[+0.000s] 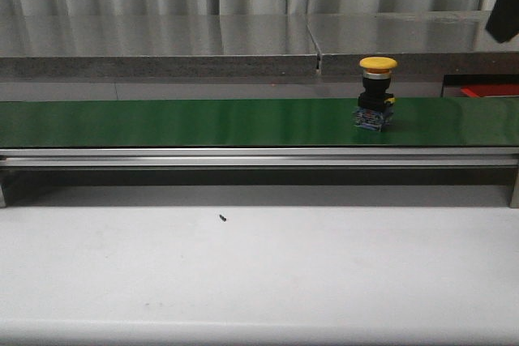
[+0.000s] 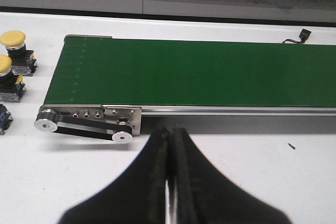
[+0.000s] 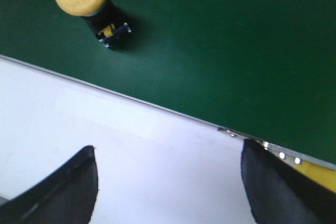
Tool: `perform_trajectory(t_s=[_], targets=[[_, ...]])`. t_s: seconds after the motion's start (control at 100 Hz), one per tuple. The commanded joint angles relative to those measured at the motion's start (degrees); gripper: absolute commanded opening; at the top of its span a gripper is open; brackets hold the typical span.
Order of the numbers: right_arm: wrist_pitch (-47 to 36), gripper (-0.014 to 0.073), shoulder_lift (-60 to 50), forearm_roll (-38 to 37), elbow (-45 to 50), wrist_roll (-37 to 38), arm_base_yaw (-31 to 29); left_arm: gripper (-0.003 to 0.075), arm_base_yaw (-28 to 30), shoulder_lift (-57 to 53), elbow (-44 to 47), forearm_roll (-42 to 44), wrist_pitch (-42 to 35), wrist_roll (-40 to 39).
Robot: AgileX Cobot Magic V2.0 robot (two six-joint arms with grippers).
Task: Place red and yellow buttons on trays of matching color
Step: 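Lower the right gripper onto the yellow button on the belt and grasp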
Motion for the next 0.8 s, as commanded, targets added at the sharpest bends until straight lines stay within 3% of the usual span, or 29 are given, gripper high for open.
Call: perform_trajectory(t_s=[0.0, 0.35, 0.72, 0.79], targets=[[-4.3, 0.0563, 1.3, 0.4, -2.1, -0.6, 1.8, -0.0019, -0.3, 0.2, -1.6, -0.8, -3.8, -0.2], [-4.5, 0.0563, 12.7, 0.4, -11.1, -1.0, 6.2, -0.0019, -0.3, 0.2, -1.6, -0.8, -3.8, -0.2], [-3.8, 0.0561, 20.8, 0.4, -20.5, -1.0, 6.2, -0.0019, -0.3, 0.2, -1.6, -0.8, -3.8, -0.2], [-3.2, 0.0524, 21.8, 0.4, -20.6, -0.8, 6.2, -0.0019, -0.3, 0.2, -1.6, -0.8, -3.8, -0.2]])
